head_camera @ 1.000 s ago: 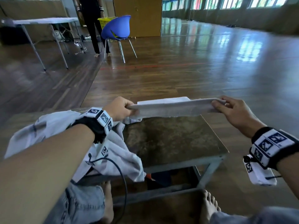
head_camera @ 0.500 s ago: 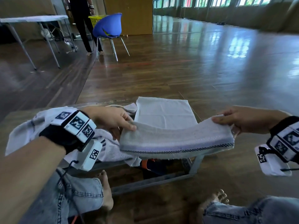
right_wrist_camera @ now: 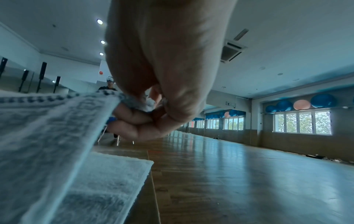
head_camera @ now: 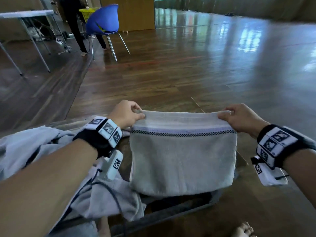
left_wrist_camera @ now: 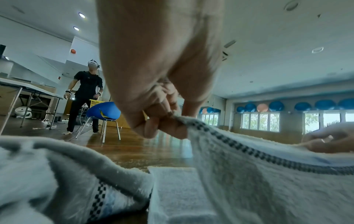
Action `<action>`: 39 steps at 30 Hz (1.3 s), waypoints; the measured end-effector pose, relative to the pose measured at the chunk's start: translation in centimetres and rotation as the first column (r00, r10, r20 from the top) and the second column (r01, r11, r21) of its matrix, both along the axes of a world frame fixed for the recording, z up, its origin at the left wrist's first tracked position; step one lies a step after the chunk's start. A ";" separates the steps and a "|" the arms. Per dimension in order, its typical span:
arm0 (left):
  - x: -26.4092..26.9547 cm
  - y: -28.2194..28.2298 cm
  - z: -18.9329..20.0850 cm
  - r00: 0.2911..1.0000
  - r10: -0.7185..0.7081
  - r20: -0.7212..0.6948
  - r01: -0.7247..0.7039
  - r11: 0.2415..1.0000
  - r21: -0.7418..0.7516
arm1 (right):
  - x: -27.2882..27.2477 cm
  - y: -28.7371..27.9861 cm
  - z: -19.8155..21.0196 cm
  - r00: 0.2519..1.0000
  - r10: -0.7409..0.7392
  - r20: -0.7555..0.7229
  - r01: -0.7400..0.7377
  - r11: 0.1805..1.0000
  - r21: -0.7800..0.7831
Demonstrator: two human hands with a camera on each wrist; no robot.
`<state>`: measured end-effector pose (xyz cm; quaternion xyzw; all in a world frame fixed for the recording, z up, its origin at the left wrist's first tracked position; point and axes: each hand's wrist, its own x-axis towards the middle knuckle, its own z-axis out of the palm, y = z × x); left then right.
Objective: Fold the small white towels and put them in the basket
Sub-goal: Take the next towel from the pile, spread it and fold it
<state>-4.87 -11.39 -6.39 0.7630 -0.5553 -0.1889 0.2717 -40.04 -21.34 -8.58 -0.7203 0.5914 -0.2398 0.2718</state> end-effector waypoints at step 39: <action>-8.1 5.1 1.0 0.944 -0.316 -0.091 0.276 0.912 -0.304 | 10.2 11.8 2.7 0.861 0.239 0.449 -0.227 0.970 -0.083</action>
